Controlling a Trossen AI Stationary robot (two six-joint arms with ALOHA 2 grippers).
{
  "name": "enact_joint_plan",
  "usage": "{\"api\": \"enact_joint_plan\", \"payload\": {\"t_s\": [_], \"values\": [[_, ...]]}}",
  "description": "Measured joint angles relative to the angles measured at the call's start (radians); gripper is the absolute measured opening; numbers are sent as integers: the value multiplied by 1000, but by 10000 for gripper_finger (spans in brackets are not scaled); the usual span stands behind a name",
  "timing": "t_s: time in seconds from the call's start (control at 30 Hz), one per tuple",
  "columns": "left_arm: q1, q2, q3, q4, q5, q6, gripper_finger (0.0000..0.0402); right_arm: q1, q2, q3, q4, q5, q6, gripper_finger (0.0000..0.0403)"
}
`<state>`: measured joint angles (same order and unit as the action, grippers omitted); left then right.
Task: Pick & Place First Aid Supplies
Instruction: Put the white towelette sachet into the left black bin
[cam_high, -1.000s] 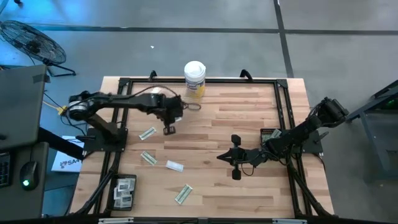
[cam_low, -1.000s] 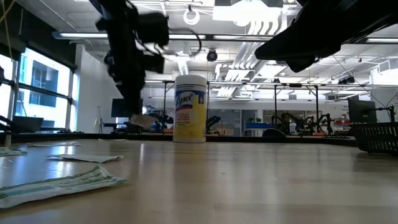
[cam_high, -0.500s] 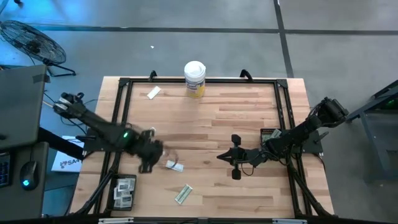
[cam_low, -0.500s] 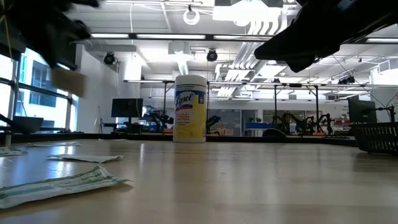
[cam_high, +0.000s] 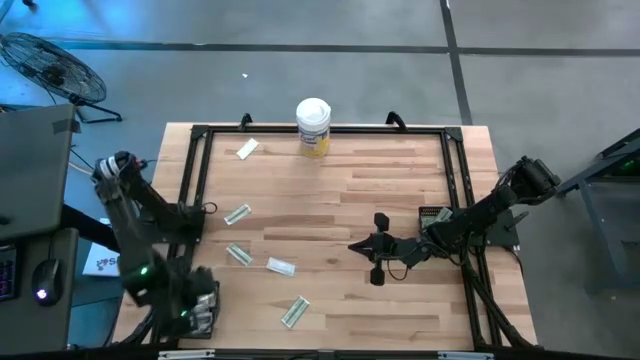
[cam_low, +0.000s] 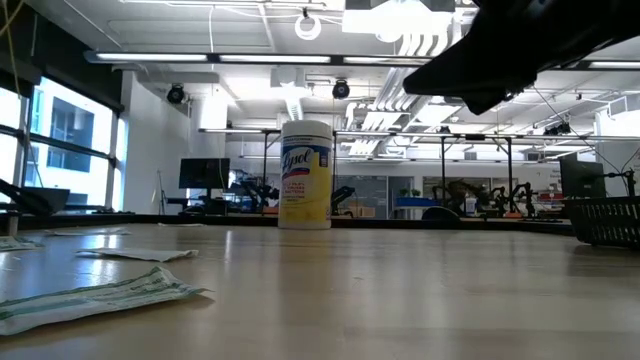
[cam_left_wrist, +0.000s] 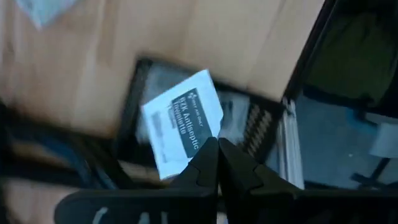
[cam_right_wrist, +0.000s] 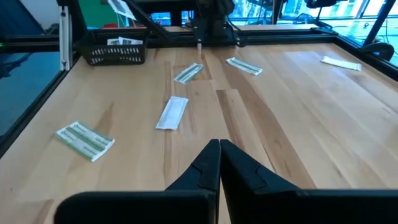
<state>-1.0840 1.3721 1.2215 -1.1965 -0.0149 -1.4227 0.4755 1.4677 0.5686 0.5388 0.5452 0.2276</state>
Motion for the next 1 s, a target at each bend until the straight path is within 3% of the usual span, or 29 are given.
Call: {"api": "enact_joint_plan", "payload": {"t_s": [0.2, 1.0], "values": [[-63, 90, 10, -47, 107, -150, 0, 0, 0, 0, 11, 2, 0, 2], [29, 364, 3, -59, 126, -59, 1, 0, 0, 0, 7, -1, 0, 1]]}}
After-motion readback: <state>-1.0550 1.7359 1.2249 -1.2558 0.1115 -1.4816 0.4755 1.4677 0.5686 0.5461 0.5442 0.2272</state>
